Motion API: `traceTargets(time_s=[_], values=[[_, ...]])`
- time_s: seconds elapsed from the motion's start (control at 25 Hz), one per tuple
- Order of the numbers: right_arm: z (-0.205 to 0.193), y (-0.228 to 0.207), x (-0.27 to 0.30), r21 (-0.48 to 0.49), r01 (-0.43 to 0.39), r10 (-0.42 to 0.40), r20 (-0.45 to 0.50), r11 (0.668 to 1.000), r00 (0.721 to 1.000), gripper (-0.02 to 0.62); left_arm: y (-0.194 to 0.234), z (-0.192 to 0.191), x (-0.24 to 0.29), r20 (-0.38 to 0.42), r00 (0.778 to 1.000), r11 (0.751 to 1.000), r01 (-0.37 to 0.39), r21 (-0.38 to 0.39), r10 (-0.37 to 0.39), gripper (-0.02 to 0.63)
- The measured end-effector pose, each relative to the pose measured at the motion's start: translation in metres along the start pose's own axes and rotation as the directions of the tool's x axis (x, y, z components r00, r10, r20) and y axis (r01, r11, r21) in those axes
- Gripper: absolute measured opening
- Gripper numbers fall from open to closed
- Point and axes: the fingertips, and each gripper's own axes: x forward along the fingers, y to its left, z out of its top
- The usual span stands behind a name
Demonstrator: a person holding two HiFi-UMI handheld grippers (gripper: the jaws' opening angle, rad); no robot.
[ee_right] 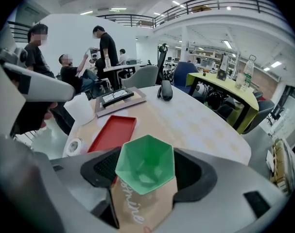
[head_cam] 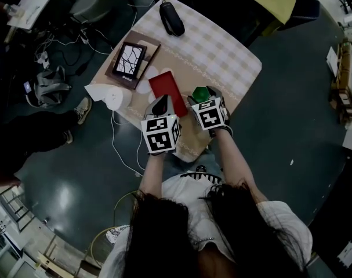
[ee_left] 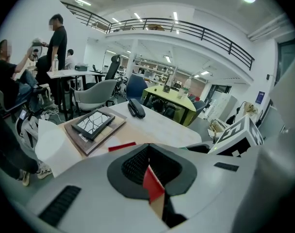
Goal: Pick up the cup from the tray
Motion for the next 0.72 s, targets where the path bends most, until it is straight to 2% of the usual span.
traceTargets(time_s=[0.16, 0.4, 0.56, 0.72], values=[[-0.014, -0.004, 0.003, 0.017, -0.002, 0.002, -0.025, 1.0, 1.0, 0.337, -0.01, -0.006, 0.0, -0.009, 1.0, 1.0, 0.01, 0.012, -0.01, 0.009], [-0.014, -0.005, 0.005, 0.032, -0.01, 0.01, 0.003, 0.999, 1.0, 0.337, -0.016, -0.008, -0.005, -0.003, 1.0, 1.0, 0.011, 0.016, -0.011, 0.009], [-0.012, -0.004, 0.001, 0.123, -0.052, 0.047, 0.041, 0.991, 0.998, 0.341, -0.017, -0.008, -0.01, 0.005, 1.0, 1.0, 0.0, 0.026, 0.0, 0.009], [0.002, -0.007, -0.016, 0.109, -0.05, 0.039, 0.1, 0.993, 0.994, 0.347, -0.018, -0.005, -0.014, 0.025, 1.0, 1.0, -0.011, 0.023, 0.01, 0.009]])
